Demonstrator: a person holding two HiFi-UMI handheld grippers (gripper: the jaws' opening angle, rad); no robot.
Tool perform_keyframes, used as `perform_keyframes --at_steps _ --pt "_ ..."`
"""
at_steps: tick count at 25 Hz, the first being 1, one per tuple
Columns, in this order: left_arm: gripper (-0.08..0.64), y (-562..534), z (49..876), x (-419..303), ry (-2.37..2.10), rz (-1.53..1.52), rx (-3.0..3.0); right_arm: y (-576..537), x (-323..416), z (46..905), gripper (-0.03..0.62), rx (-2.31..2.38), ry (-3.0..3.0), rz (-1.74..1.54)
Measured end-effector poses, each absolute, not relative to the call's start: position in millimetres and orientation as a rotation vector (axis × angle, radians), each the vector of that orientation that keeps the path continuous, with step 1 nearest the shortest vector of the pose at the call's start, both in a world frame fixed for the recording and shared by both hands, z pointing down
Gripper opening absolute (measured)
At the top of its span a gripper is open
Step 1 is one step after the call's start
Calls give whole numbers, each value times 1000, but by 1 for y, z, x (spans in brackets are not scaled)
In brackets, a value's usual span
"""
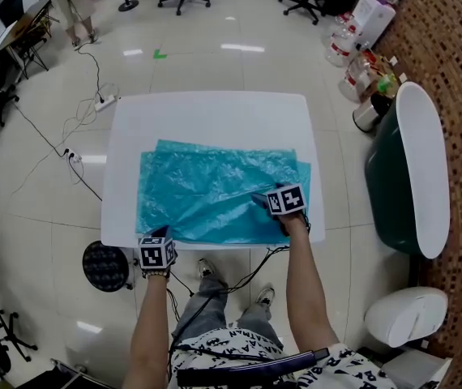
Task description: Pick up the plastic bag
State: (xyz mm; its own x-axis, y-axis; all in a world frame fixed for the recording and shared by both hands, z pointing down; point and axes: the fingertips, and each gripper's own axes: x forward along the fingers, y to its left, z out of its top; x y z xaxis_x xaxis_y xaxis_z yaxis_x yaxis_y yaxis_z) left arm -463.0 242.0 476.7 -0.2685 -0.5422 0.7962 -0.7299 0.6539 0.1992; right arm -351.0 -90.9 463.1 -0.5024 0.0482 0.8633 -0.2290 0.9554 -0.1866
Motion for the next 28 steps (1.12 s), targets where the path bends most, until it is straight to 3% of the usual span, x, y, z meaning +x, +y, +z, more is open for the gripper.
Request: perform_keyframes --at_steps 9,14,16,17,18,20,21,28 --pt "0 231 402 -442 -2107 42 1017 -84 -311 373 416 157 -2366 350" --pt "0 221 356 -404 -2198 -42 1043 -51 -274 326 371 62 -2529 466" --pt "0 213 335 -382 -2234 -80 1064 -44 -252 310 235 40 -2573 499" --pt "0 208 324 -370 -2254 -95 1074 -42 -241 303 218 31 -2597 511" --pt "0 204 313 -357 -2274 -107 1085 -41 -228 295 130 26 -2622 516" --pt "0 197 292 -331 -2307 -125 1111 -40 -203 281 93 44 -2666 506" --pt "0 196 282 -319 -2320 -132 1125 -39 -191 276 12 65 -2685 496" --pt "0 200 247 -259 -2341 -150 1230 -3 -133 257 0 139 -2767 549"
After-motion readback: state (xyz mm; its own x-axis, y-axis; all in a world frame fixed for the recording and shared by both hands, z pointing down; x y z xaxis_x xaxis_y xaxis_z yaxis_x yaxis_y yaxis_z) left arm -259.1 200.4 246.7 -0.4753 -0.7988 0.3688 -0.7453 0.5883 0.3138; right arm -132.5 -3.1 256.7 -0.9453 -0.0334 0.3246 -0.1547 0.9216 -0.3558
